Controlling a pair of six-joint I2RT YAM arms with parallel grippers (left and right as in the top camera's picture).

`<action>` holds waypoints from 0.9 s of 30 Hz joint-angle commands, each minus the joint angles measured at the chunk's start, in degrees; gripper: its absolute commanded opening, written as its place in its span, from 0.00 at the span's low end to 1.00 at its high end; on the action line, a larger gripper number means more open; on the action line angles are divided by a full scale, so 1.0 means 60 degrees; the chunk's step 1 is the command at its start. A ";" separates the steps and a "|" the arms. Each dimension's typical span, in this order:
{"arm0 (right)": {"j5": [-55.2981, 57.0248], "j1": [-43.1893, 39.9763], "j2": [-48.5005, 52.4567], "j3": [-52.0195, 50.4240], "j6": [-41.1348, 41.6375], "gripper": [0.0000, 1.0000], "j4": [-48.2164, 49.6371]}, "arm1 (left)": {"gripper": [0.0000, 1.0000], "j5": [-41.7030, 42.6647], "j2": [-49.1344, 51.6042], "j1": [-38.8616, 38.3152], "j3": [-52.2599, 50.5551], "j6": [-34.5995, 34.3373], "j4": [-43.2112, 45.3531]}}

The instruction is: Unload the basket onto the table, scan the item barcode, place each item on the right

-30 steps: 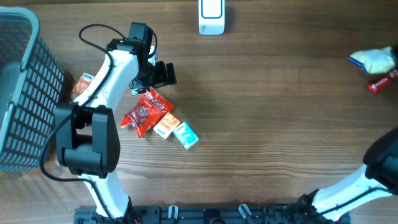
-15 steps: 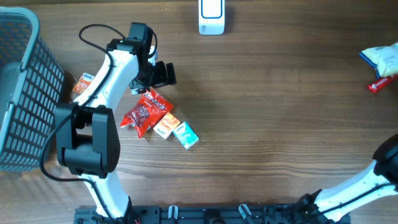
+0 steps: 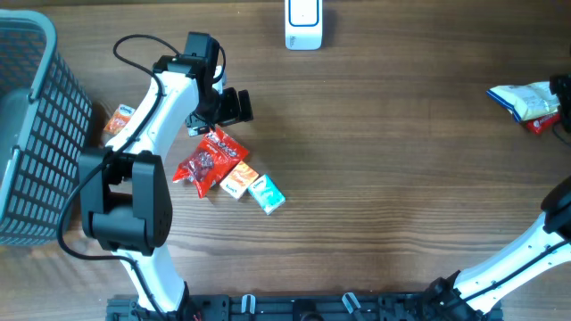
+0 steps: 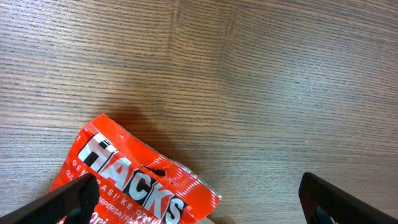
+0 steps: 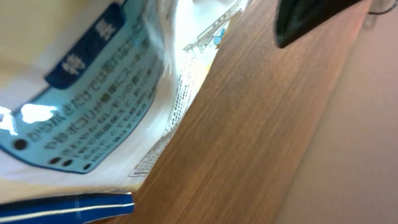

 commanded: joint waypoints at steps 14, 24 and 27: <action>-0.0681 -0.1100 -0.4849 0.0047 0.0361 1.00 -0.1399 | 1.00 0.0044 -0.0138 0.0026 0.0018 0.0022 -0.0007; -0.4663 -0.0998 -0.6488 0.0047 0.0412 1.00 -0.4951 | 1.00 0.0044 -0.0138 0.0026 0.0018 0.0022 -0.0007; -0.6258 -0.0918 -0.6626 0.0047 -0.0721 1.00 -0.6637 | 1.00 0.0044 -0.0138 0.0026 0.0018 0.0022 -0.0011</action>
